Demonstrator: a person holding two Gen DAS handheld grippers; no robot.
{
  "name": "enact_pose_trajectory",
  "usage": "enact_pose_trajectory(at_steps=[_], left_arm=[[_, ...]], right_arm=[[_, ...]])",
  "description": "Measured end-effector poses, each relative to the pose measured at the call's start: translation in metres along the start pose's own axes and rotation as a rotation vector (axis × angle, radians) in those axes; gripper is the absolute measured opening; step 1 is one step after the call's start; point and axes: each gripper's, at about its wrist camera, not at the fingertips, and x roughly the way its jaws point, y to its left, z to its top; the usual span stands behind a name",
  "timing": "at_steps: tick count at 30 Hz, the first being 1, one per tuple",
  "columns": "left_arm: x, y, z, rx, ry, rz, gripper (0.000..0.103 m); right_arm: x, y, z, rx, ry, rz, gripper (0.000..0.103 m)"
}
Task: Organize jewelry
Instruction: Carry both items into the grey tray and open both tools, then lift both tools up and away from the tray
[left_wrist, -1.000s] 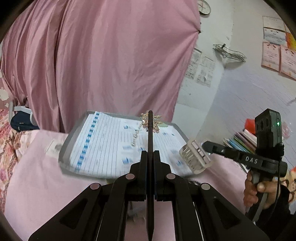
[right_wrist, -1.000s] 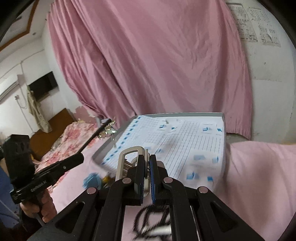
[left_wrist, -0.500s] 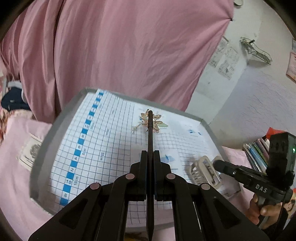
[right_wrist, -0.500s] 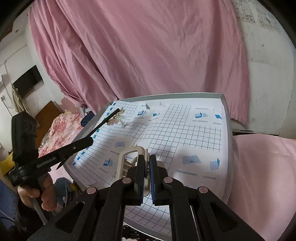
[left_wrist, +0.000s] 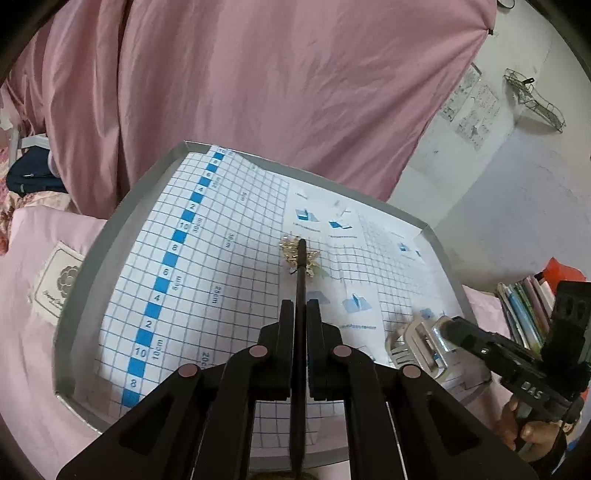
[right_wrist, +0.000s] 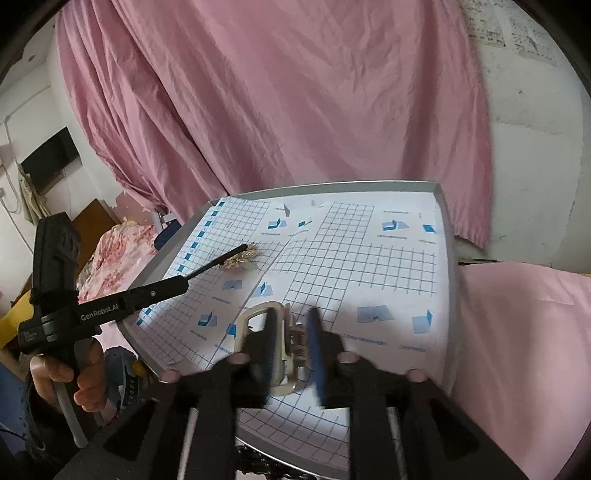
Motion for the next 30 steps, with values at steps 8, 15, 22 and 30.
enact_pose_trajectory(at_steps=[8, 15, 22, 30], left_arm=[[-0.041, -0.016, -0.002, -0.009, -0.147, -0.029, 0.077], [-0.115, -0.04, -0.053, 0.081, -0.387, -0.008, 0.099], [-0.158, -0.064, -0.105, 0.165, -0.482, 0.108, 0.101], [-0.175, -0.063, -0.166, 0.19, -0.495, 0.155, 0.101]], right_arm=[[-0.048, 0.003, -0.009, 0.004, -0.143, -0.021, 0.086], [-0.111, 0.025, -0.043, -0.037, -0.309, 0.001, 0.103], [-0.152, 0.048, -0.088, -0.115, -0.403, -0.033, 0.103], [-0.173, 0.065, -0.14, -0.187, -0.404, -0.086, 0.103]])
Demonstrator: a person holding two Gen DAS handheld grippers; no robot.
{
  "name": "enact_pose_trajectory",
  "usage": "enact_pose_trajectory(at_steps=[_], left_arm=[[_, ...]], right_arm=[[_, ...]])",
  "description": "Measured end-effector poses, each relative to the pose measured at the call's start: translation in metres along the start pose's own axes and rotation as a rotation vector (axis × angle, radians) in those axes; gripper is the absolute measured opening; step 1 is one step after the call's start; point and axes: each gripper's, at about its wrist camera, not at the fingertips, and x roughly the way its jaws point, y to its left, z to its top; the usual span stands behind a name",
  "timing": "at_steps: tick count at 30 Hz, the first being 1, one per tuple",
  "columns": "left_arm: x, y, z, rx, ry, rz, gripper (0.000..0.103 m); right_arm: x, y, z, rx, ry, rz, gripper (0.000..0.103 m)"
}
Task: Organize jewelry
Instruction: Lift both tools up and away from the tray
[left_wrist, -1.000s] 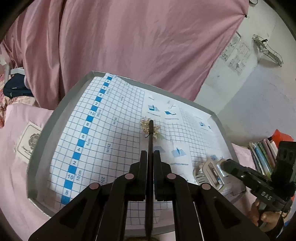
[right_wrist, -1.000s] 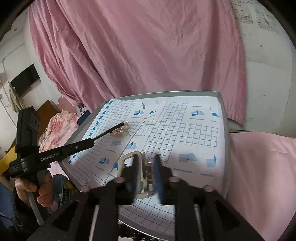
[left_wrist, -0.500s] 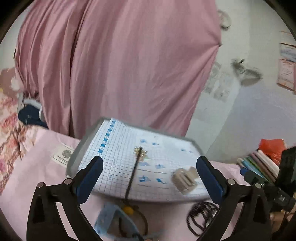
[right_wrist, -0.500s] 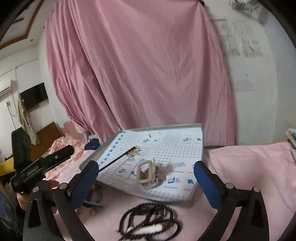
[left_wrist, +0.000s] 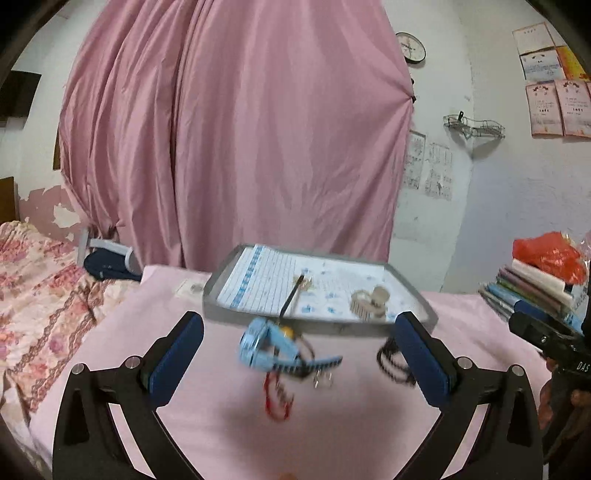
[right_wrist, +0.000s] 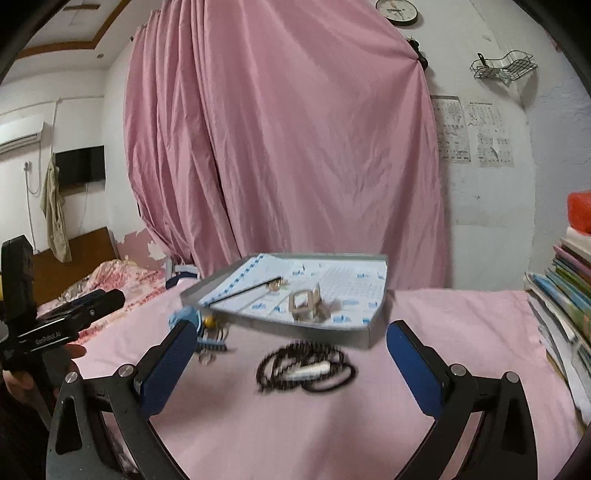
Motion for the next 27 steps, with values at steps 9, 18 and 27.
enact_pose_trajectory(at_steps=[9, 18, 27], left_arm=[[-0.01, -0.002, -0.046, 0.02, 0.103, -0.003, 0.101], [-0.003, 0.004, -0.07, -0.007, 0.197, -0.029, 0.101], [-0.001, 0.003, -0.075, 0.009, 0.226, -0.015, 0.101]], right_arm=[[-0.015, 0.009, -0.034, -0.006, 0.039, -0.026, 0.103], [-0.006, 0.006, -0.066, -0.008, 0.133, -0.079, 0.103], [0.002, 0.006, -0.077, 0.008, 0.186, -0.058, 0.103]])
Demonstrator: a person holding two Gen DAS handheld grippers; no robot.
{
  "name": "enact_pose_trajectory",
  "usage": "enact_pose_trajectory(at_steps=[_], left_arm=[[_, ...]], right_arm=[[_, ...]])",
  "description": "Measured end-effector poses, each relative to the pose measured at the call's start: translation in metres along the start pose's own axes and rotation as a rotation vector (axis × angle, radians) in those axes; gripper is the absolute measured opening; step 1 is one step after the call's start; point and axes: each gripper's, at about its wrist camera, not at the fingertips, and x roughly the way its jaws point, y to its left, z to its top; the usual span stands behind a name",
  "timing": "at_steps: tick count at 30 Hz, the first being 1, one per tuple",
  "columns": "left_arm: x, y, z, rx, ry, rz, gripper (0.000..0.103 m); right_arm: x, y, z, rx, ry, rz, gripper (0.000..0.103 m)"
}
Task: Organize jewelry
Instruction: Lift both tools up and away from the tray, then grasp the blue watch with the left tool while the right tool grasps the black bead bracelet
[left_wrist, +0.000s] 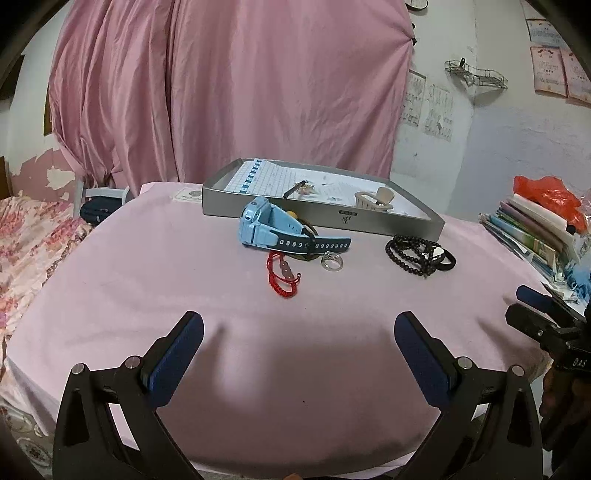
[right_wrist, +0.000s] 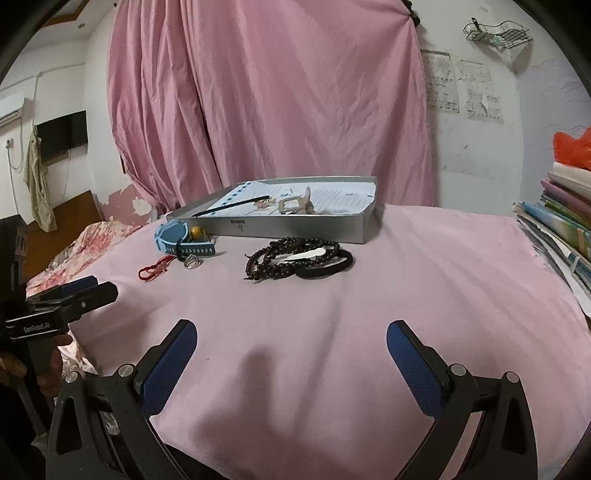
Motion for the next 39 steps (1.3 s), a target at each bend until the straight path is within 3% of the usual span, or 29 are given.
enact_pose_trajectory(at_steps=[9, 12, 16, 21, 24, 32, 35, 39], left_arm=[[0.014, 0.017, 0.013, -0.034, 0.085, -0.007, 0.101], [0.022, 0.033, 0.025, -0.078, 0.111, -0.021, 0.101], [0.033, 0.045, 0.043, -0.066, 0.128, 0.016, 0.101], [0.051, 0.056, 0.063, -0.076, 0.174, 0.001, 0.101], [0.062, 0.063, 0.075, -0.088, 0.182, -0.017, 0.101], [0.089, 0.072, 0.098, -0.062, 0.198, -0.022, 0.1], [0.099, 0.074, 0.1, -0.062, 0.214, -0.034, 0.088], [0.109, 0.076, 0.102, -0.082, 0.245, -0.052, 0.069]], right_arm=[[0.014, -0.003, 0.015, -0.004, 0.068, 0.072, 0.103], [0.022, -0.009, 0.027, 0.002, 0.102, 0.101, 0.103], [0.038, -0.016, 0.041, 0.017, 0.159, 0.165, 0.103], [0.056, -0.015, 0.062, 0.0, 0.203, 0.212, 0.101], [0.068, -0.013, 0.076, -0.02, 0.219, 0.218, 0.094], [0.11, -0.016, 0.098, -0.067, 0.307, 0.183, 0.062], [0.124, -0.018, 0.101, -0.082, 0.337, 0.169, 0.053], [0.132, -0.018, 0.102, -0.085, 0.347, 0.185, 0.049]])
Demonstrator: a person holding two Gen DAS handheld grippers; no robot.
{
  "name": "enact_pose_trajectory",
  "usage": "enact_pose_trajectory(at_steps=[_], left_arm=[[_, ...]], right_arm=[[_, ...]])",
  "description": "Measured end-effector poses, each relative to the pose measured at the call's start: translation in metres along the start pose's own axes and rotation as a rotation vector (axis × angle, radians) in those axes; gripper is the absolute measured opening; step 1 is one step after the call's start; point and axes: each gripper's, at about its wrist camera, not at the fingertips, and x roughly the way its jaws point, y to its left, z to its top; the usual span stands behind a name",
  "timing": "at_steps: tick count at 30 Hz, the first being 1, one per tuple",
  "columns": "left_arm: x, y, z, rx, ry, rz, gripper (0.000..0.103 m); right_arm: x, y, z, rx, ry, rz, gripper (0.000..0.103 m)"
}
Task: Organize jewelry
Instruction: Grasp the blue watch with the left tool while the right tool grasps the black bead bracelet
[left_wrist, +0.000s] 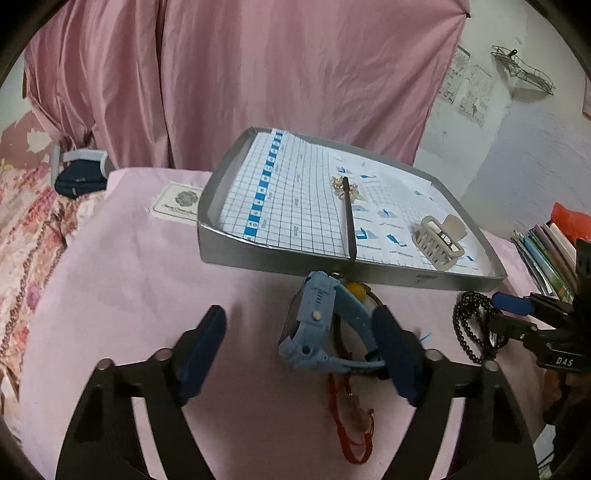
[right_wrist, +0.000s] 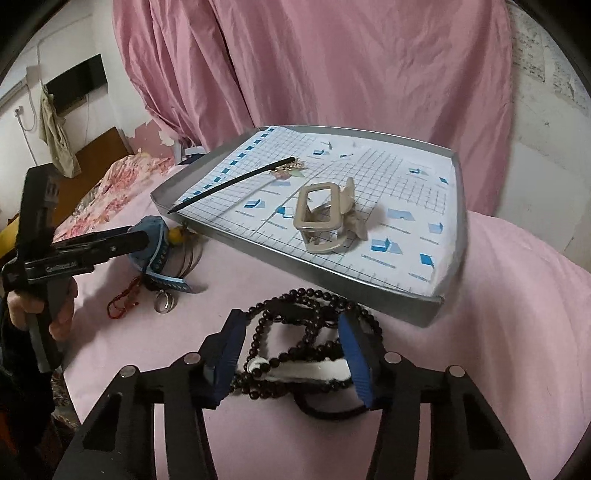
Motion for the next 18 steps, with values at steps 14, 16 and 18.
enact_pose_trajectory(at_steps=[14, 16, 18], left_arm=[[0.015, -0.01, 0.003, 0.046, 0.053, 0.013, 0.026], [0.015, -0.01, 0.002, 0.049, 0.054, 0.016, 0.022], [0.014, -0.013, 0.001, 0.058, 0.054, 0.017, 0.021]], right_arm=[[0.013, 0.035, 0.002, -0.117, 0.029, 0.015, 0.039], [0.013, 0.034, 0.0, -0.12, 0.039, 0.003, 0.037], [0.015, 0.033, -0.001, -0.127, 0.056, -0.019, 0.033]])
